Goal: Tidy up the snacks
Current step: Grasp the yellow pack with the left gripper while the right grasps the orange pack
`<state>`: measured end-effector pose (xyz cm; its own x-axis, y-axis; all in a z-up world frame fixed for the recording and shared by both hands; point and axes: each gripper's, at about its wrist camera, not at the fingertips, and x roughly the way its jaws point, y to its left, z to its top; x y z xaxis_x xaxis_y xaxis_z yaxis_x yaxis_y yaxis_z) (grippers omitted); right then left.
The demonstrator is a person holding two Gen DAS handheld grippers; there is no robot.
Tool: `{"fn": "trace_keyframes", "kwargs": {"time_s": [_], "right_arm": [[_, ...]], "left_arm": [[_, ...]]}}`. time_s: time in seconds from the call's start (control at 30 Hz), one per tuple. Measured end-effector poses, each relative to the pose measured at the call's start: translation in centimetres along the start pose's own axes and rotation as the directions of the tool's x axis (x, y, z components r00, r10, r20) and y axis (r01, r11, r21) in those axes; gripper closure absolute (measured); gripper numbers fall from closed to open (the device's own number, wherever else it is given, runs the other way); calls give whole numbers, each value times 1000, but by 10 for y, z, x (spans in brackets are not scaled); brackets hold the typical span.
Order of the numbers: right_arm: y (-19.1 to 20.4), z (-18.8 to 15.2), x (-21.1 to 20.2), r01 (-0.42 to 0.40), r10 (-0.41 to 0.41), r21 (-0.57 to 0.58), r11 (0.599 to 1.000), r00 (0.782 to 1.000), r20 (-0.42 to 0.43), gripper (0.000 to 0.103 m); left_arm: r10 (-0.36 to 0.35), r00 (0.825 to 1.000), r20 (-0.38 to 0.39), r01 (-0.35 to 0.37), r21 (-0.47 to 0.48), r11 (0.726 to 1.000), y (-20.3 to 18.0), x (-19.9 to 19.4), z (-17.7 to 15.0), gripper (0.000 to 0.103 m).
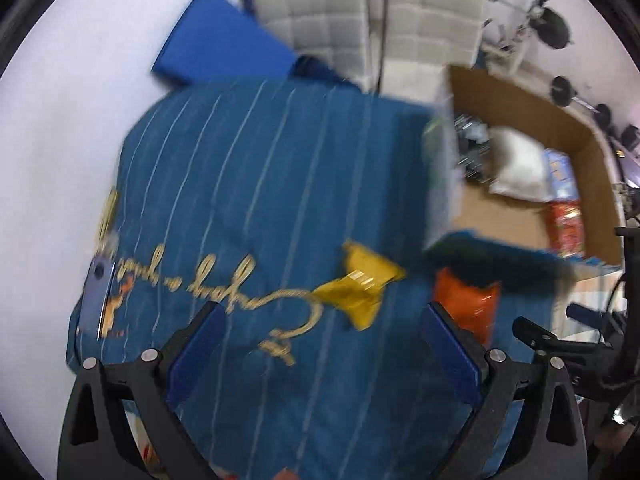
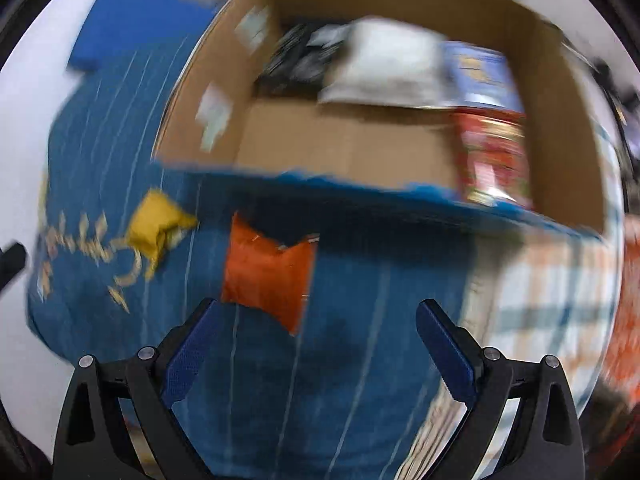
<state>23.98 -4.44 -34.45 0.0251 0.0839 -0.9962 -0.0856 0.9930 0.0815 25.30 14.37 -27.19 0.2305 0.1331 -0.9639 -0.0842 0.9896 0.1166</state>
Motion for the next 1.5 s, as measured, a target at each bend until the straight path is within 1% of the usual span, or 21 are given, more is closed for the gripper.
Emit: {"fn": "trace_keyframes", "kwargs": {"time_s": [0.07, 0.13, 0.23, 0.3, 0.37, 0.47, 0.53, 0.57, 0.63, 0.73, 0.8, 0.9, 0.97, 1.03, 1.1, 1.17, 1.27, 1.33, 1.4, 1.43, 1.5], "right_arm": [[25, 5, 24, 49, -54, -133, 990, 998, -30, 4], [49, 9, 42, 111, -125, -285, 952, 992, -34, 4], [86, 3, 63, 187, -227, -534, 824, 974, -9, 4], [102, -1, 77, 203, -271, -634, 746, 962, -11, 4], [109, -3, 90, 201, -299, -677, 708, 954, -30, 6], [114, -3, 108, 224, -345, -689, 689, 938, -40, 13], [111, -2, 111, 254, -369, -677, 691, 929, -28, 26], [109, -2, 112, 261, -375, -665, 700, 927, -31, 39], [99, -2, 110, 238, -352, -615, 752, 933, -69, 40], [79, -10, 107, 226, -336, -540, 810, 935, -112, 40], [59, -18, 105, 216, -316, -457, 863, 936, -154, 41], [17, -31, 98, 182, -241, -253, 950, 944, -227, 41], [-19, -41, 92, 155, -168, -68, 986, 953, -254, 41], [-53, -51, 87, 134, -102, 107, 985, 960, -262, 41], [-88, -62, 82, 113, -43, 275, 955, 968, -247, 41], [-115, -71, 77, 110, -17, 404, 908, 974, -226, 41], [-141, -81, 69, 112, -11, 490, 865, 979, -203, 41], [-148, -82, 66, 115, -13, 497, 860, 979, -204, 41], [-158, -87, 64, 122, -22, 495, 860, 979, -203, 41], [-161, -88, 65, 123, -21, 487, 865, 978, -209, 40], [-168, -86, 66, 104, -2, 497, 862, 979, -202, 40]], "left_arm": [[20, 999, -31, -21, -6, 1000, 13, 15, -6, 3], [41, 997, -65, -41, -3, 999, 23, 30, -12, 3], [59, 993, -106, -59, 2, 998, 35, 49, -19, 3], [64, 989, -134, -64, 6, 998, 40, 60, -22, 3], [68, 986, -152, -67, 11, 998, 43, 69, -23, 3], [63, 982, -177, -61, 18, 998, 46, 81, -24, 3], [63, 981, -185, -60, 26, 998, 46, 86, -24, 3], [63, 980, -188, -59, 29, 998, 45, 88, -24, 3], [55, 979, -195, -49, 35, 998, 44, 92, -22, 3], [44, 979, -198, -35, 50, 998, 36, 96, -18, 3], [36, 979, -201, -24, 62, 998, 29, 99, -14, 3], [24, 979, -200, -7, 88, 996, 14, 104, -6, 3], [11, 978, -206, 11, 105, 994, 4, 109, 0, 3], [-10, 976, -219, 37, 120, 992, -6, 116, 9, 3], [-26, 970, -240, 60, 136, 989, -16, 126, 18, 3], [-35, 964, -264, 79, 156, 985, -25, 137, 27, 3], [-44, 949, -313, 109, 195, 975, -39, 158, 38, 3], [-48, 935, -352, 128, 208, 970, -46, 174, 43, 3], [-67, 917, -394, 160, 210, 964, -51, 190, 44, 15], [-80, 910, -407, 176, 204, 963, -52, 195, 43, 34], [-80, 900, -428, 179, 197, 964, -52, 201, 39, 39]]}}
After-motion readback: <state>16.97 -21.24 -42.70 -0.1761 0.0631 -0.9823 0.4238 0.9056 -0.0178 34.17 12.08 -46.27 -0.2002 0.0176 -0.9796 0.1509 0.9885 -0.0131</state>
